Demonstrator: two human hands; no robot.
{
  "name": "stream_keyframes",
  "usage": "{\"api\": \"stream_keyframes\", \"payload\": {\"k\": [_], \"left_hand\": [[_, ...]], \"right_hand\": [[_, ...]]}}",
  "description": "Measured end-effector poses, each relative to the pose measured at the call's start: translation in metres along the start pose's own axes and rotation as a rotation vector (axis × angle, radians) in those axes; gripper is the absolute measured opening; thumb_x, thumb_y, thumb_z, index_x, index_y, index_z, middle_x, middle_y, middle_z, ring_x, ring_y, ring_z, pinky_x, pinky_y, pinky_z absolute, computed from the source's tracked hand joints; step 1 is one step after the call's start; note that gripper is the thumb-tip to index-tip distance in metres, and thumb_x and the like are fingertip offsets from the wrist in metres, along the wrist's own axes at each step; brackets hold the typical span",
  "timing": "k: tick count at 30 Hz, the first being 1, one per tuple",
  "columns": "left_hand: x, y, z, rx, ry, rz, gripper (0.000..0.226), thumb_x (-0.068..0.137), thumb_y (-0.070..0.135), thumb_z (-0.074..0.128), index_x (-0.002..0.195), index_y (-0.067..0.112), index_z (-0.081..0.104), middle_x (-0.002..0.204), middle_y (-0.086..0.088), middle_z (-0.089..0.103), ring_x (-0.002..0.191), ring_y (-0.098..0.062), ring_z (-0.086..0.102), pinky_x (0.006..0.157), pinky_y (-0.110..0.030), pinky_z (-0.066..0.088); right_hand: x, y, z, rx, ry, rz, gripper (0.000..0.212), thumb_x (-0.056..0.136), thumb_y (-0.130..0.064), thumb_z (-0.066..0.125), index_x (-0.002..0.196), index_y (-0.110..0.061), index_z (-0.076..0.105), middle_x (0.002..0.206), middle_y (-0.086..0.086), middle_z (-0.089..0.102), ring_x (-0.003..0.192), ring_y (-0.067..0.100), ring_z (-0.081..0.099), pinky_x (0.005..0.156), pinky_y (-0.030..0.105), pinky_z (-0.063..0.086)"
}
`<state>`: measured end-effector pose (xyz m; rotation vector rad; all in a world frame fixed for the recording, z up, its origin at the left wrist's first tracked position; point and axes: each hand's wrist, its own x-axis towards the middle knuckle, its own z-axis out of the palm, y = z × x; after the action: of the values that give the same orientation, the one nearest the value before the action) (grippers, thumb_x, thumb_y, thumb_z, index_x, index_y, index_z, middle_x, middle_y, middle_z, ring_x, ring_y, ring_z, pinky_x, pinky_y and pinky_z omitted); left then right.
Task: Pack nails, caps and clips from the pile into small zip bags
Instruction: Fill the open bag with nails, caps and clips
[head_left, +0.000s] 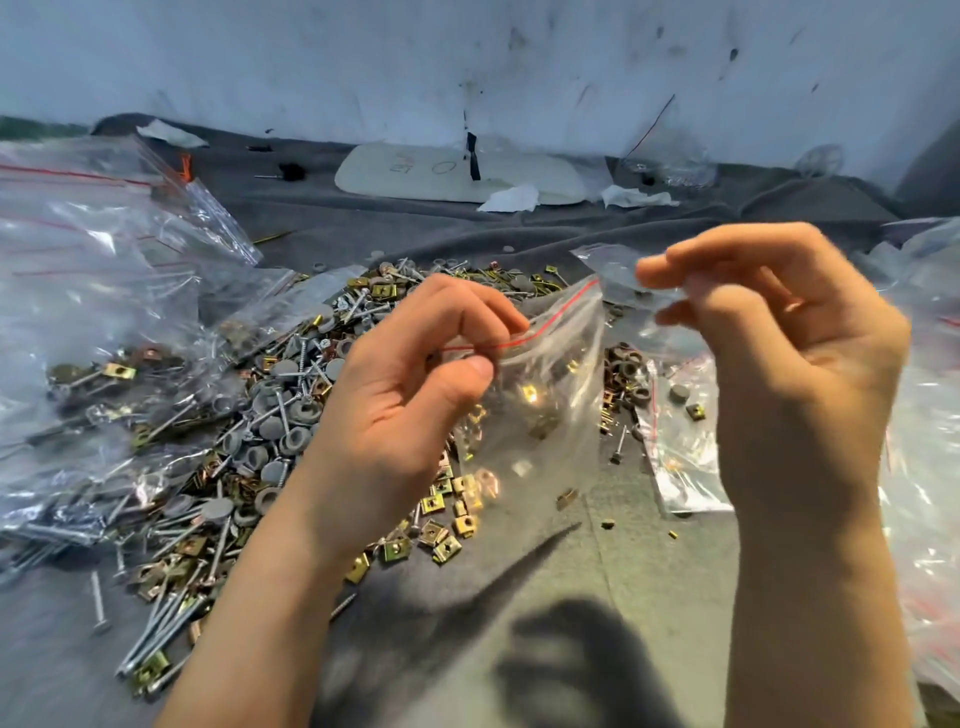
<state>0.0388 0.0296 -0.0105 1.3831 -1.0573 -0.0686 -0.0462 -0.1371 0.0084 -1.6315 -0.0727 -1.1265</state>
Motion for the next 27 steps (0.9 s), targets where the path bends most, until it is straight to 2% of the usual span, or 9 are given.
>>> {"api": "stream_keyframes", "payload": {"k": [3,5,7,11,14,16,21,24,27], "left_hand": [[0.000,0.000,-0.001,-0.007,0.042,0.010,0.013,0.078,0.020,0.045,0.078,0.009,0.050,0.101,0.000,0.058,0.099,-0.011,0.055,0.086,-0.026,0.043],[0.000,0.000,-0.002,-0.023,0.065,0.021,0.012,0.078,0.020,0.045,0.079,0.011,0.052,0.100,0.002,0.058,0.098,-0.013,0.055,0.087,-0.029,0.043],[0.001,0.001,-0.003,0.005,0.070,0.057,0.010,0.078,0.019,0.045,0.078,0.014,0.053,0.100,0.001,0.057,0.098,-0.014,0.055,0.086,-0.029,0.044],[0.001,0.001,-0.005,-0.148,0.181,0.048,0.014,0.076,0.017,0.046,0.075,0.024,0.059,0.096,0.007,0.063,0.100,-0.018,0.060,0.093,-0.037,0.050],[0.001,0.001,-0.005,0.034,0.187,0.131,0.011,0.080,0.014,0.045,0.080,0.017,0.055,0.098,0.005,0.060,0.097,-0.011,0.057,0.086,-0.028,0.046],[0.001,0.002,-0.005,0.024,0.201,0.122,0.010,0.080,0.014,0.044,0.081,0.016,0.054,0.099,0.005,0.060,0.097,-0.012,0.057,0.085,-0.029,0.045],[0.001,0.003,-0.005,0.203,0.203,0.170,0.009,0.083,0.012,0.044,0.080,0.014,0.052,0.100,-0.001,0.058,0.096,-0.007,0.056,0.082,-0.020,0.042],[0.001,0.002,-0.006,0.208,0.195,0.158,0.009,0.082,0.013,0.044,0.081,0.016,0.052,0.100,-0.001,0.058,0.096,-0.006,0.056,0.082,-0.018,0.042],[0.001,0.000,-0.007,0.196,0.192,0.134,0.010,0.082,0.014,0.043,0.081,0.016,0.053,0.100,-0.001,0.059,0.095,-0.004,0.055,0.081,-0.016,0.042]], "right_hand": [[0.001,0.040,-0.012,-0.273,0.045,0.246,0.030,0.080,0.000,0.055,0.078,-0.027,0.067,0.074,-0.006,0.071,0.075,0.012,0.067,0.066,0.020,0.048],[-0.005,0.071,-0.017,-0.582,-0.098,0.511,0.028,0.083,0.002,0.058,0.080,-0.025,0.067,0.078,-0.003,0.070,0.080,0.017,0.066,0.071,0.023,0.046],[-0.013,0.092,-0.019,-0.796,-0.240,0.681,0.020,0.083,-0.001,0.062,0.090,-0.017,0.072,0.084,0.004,0.070,0.082,0.019,0.064,0.072,0.023,0.044],[-0.015,0.094,-0.017,-0.927,-0.351,0.682,0.020,0.078,-0.004,0.069,0.088,-0.021,0.071,0.080,-0.002,0.064,0.076,0.017,0.057,0.067,0.024,0.039],[-0.014,0.092,-0.015,-0.955,-0.392,0.685,0.019,0.078,-0.003,0.071,0.081,-0.022,0.070,0.068,-0.009,0.054,0.071,0.015,0.052,0.064,0.024,0.036],[-0.014,0.091,-0.015,-0.960,-0.393,0.692,0.020,0.079,-0.003,0.070,0.078,-0.022,0.067,0.066,-0.011,0.051,0.069,0.015,0.051,0.064,0.024,0.035],[-0.011,0.087,-0.012,-0.942,-0.396,0.676,0.024,0.079,-0.004,0.068,0.076,-0.026,0.060,0.075,-0.002,0.059,0.075,0.021,0.058,0.066,0.026,0.043],[-0.011,0.085,-0.012,-0.934,-0.484,0.686,0.020,0.081,-0.002,0.065,0.081,-0.023,0.066,0.068,-0.009,0.054,0.067,0.011,0.053,0.056,0.022,0.037],[-0.012,0.082,-0.013,-0.927,-0.544,0.671,0.017,0.084,-0.005,0.062,0.090,-0.017,0.072,0.072,-0.007,0.059,0.067,0.007,0.053,0.054,0.018,0.037]]}}
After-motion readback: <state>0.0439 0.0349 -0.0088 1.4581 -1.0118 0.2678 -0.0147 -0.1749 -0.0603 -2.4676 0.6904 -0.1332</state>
